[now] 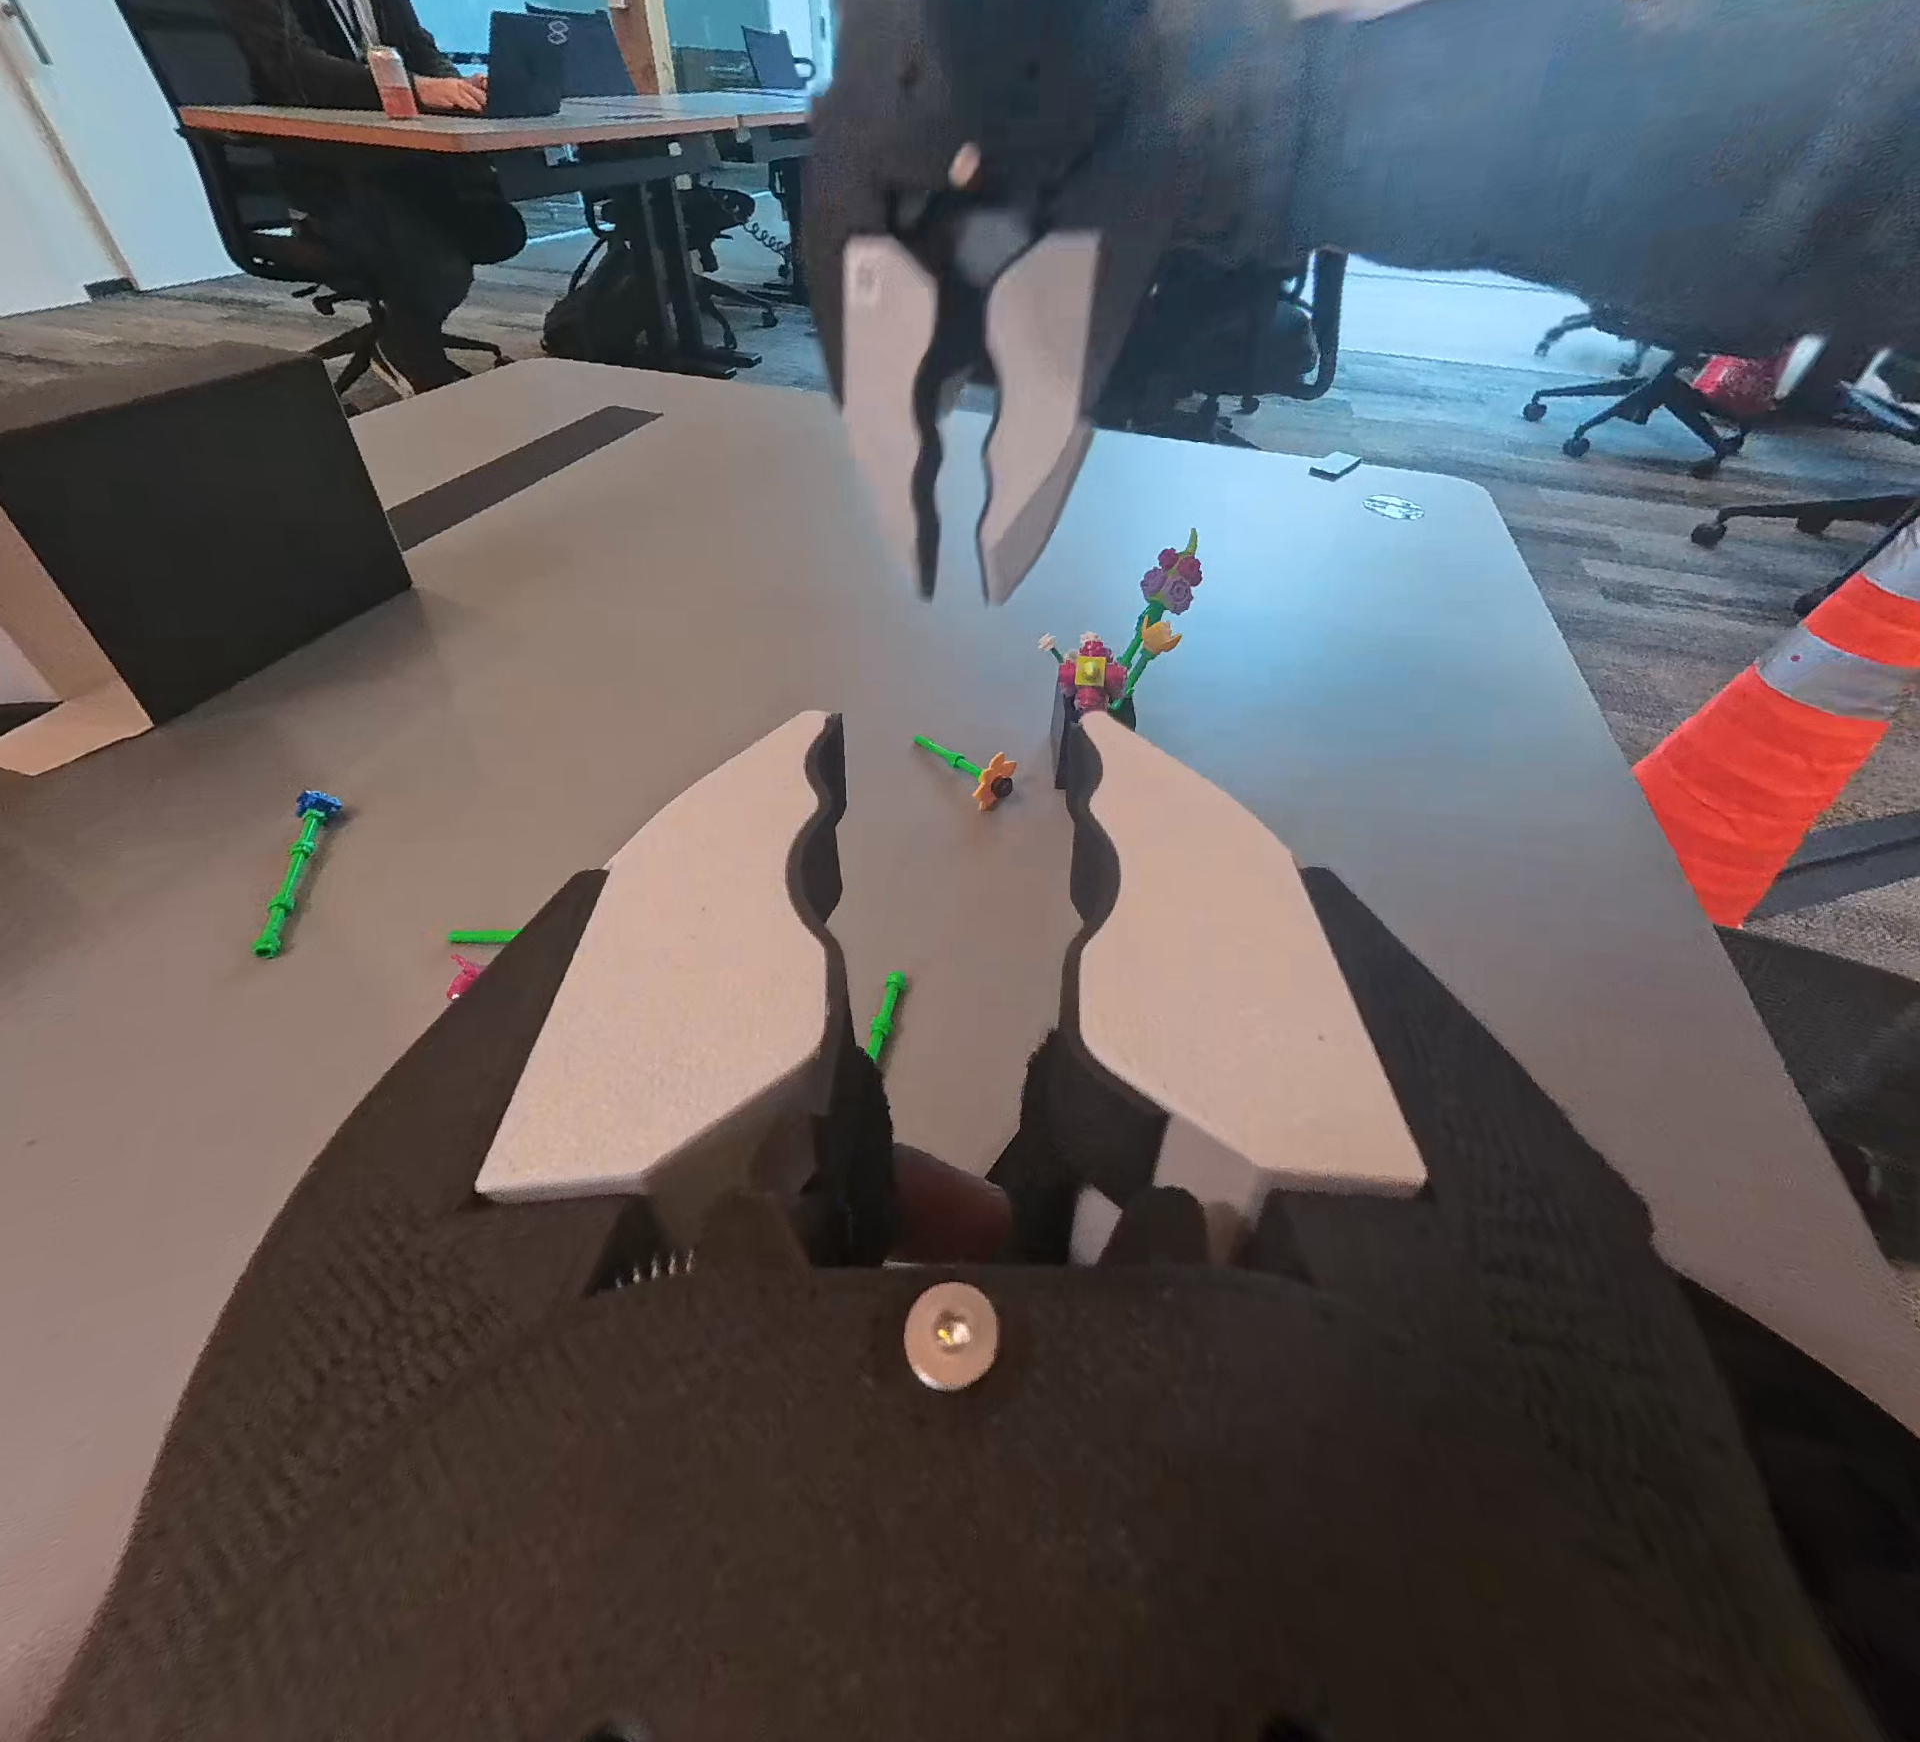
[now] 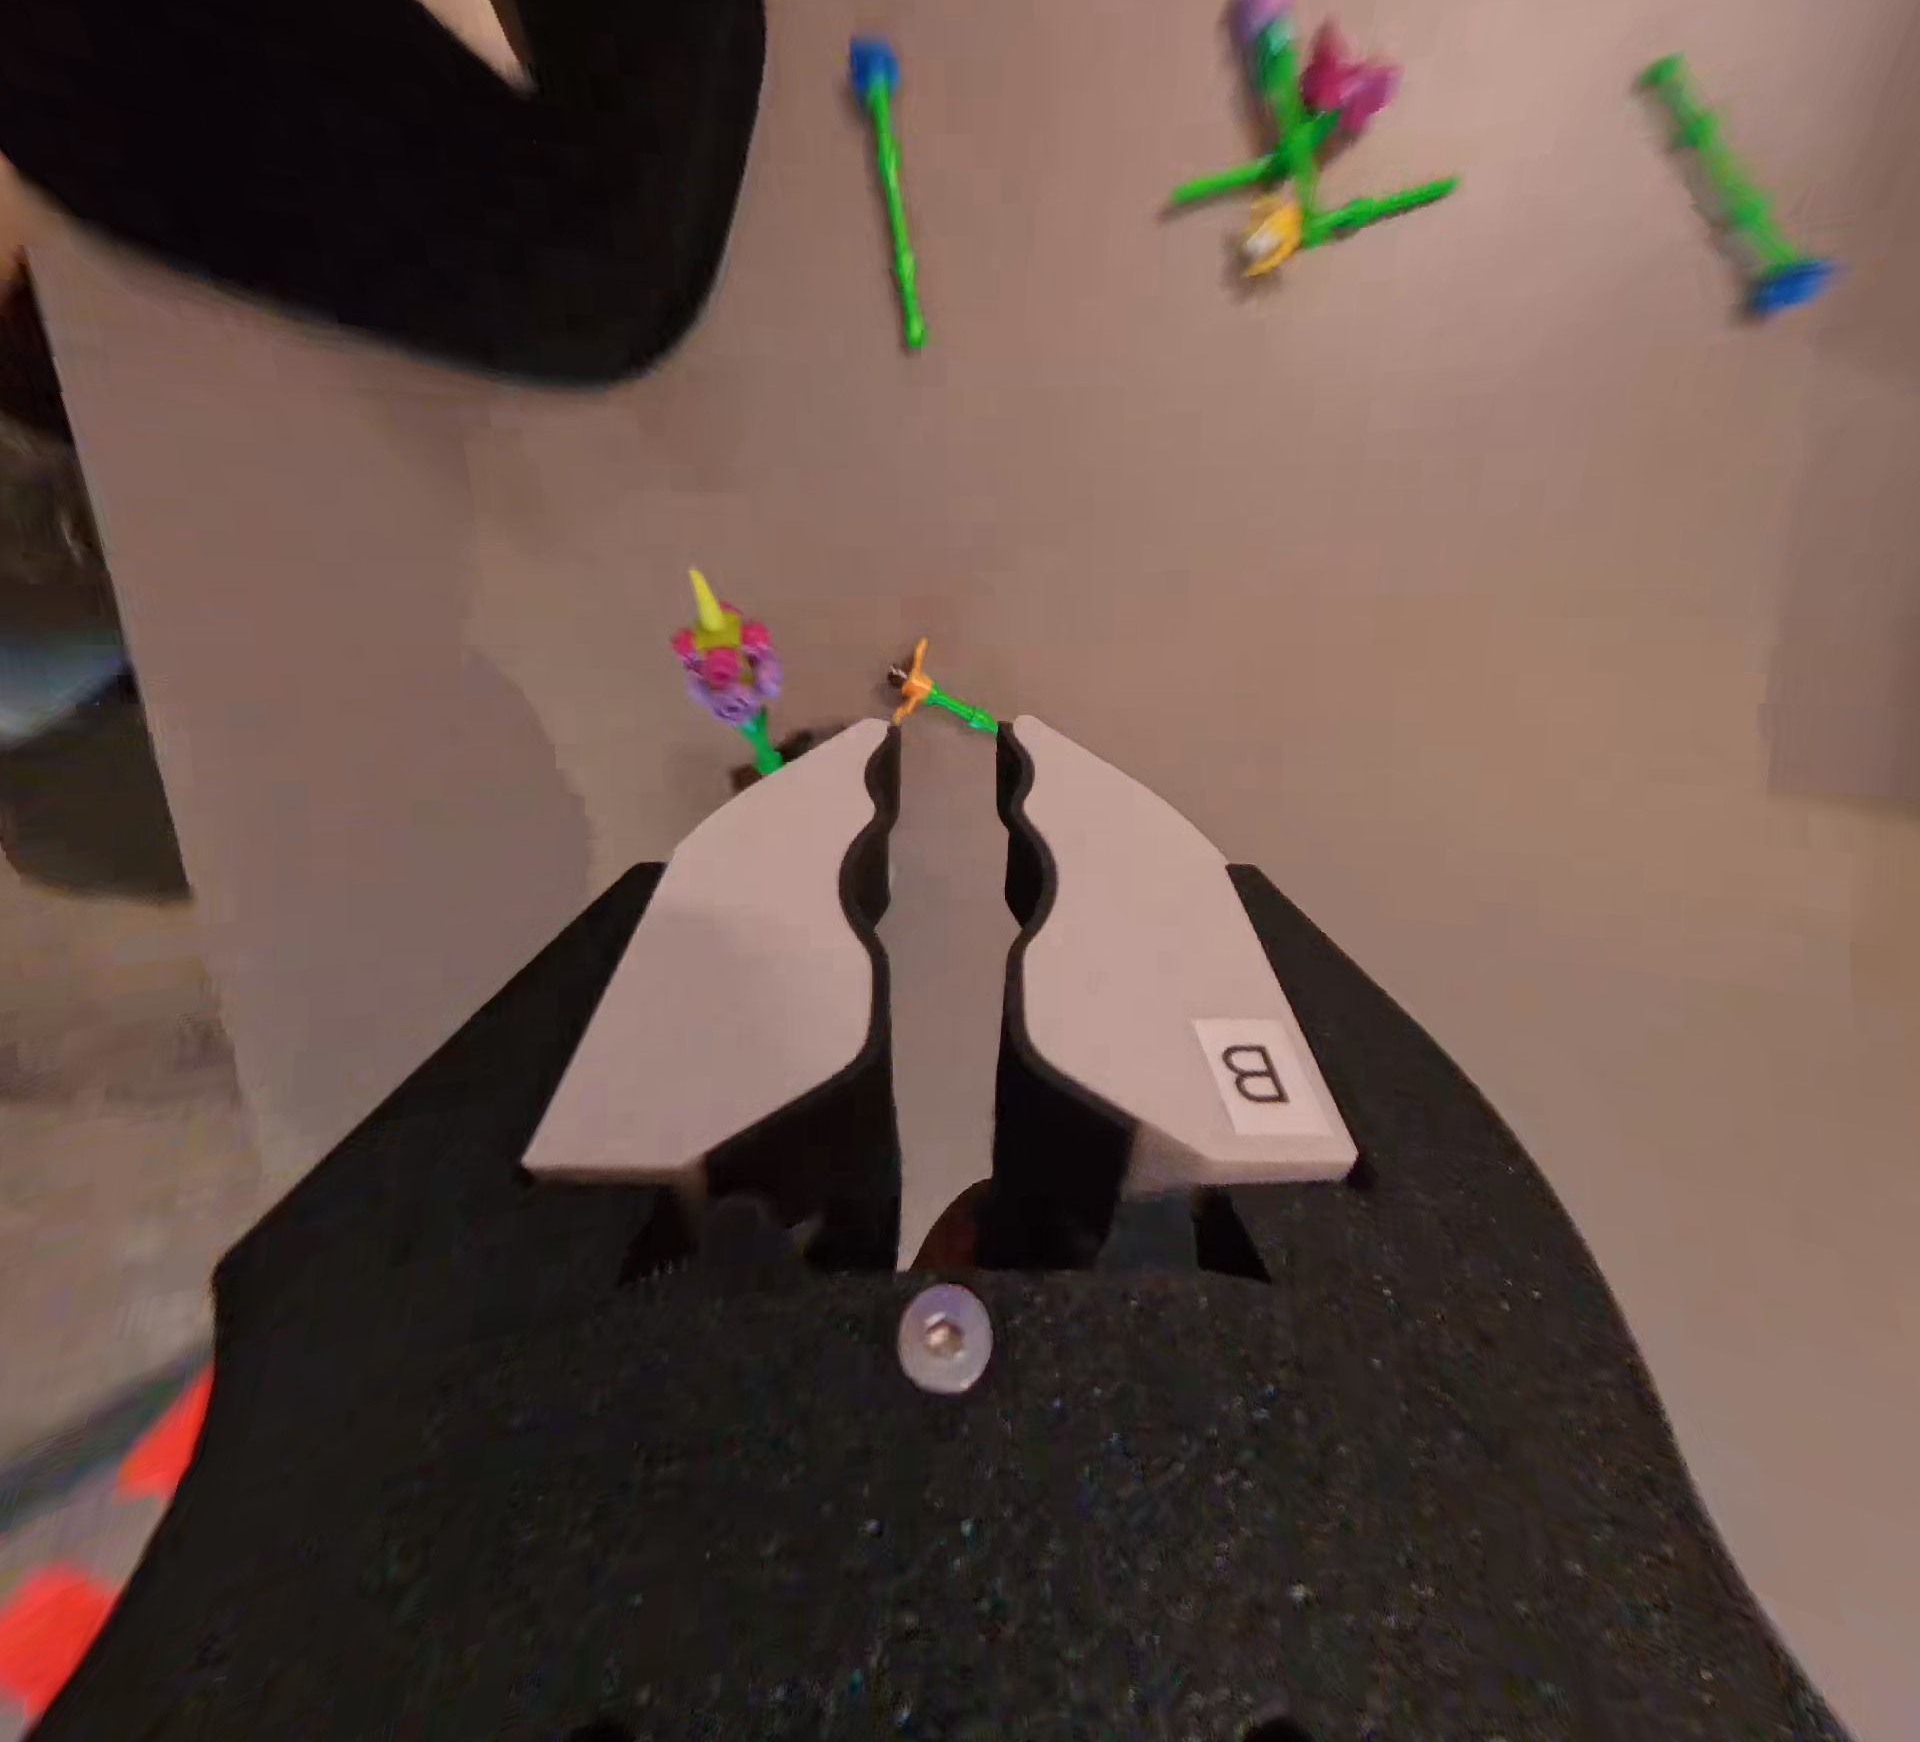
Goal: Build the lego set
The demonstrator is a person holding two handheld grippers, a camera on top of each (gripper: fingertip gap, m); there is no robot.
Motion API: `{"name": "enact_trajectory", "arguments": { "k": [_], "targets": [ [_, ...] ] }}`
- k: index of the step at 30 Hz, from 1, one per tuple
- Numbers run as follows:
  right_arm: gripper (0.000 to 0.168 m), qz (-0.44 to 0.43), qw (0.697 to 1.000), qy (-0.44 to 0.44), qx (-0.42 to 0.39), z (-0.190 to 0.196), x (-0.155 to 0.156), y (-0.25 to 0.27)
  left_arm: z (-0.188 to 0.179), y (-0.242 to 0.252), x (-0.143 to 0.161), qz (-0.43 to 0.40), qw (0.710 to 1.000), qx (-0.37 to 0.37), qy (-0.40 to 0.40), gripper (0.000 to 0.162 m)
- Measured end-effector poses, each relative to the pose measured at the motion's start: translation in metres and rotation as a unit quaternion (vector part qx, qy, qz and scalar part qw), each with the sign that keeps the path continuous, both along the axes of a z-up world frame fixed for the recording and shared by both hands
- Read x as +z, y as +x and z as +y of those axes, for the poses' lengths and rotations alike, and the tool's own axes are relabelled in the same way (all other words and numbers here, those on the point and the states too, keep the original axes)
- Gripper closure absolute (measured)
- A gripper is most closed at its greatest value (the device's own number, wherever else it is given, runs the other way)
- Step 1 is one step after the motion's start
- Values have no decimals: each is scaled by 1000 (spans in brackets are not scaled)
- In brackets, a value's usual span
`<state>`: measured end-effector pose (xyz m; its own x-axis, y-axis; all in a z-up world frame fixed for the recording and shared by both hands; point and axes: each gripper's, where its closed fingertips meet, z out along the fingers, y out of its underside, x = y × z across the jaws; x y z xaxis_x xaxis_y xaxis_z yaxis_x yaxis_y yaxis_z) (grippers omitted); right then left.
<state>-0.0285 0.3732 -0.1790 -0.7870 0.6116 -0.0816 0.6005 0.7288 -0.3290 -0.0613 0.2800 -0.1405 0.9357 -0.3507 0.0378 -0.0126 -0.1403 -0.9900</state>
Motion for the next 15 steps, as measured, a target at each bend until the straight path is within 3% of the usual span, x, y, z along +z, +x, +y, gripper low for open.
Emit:
{"name": "enact_trajectory", "arguments": {
  "k": [3, 8, 15],
  "targets": [
    [151, -36, 993, 60, 91, 17, -37, 1, 1, 0, -4, 9, 1000, -2, -6, 121],
    [151, -12, 984, 58, 170, 6, -55, -1, 2, -3, -8, 6, 1000, 0, -13, 121],
    [163, 4, 982, 64, 175, 5, -67, 0, 4, -7, -10, -6, 1000, 6, -19, 121]
  ]
}}
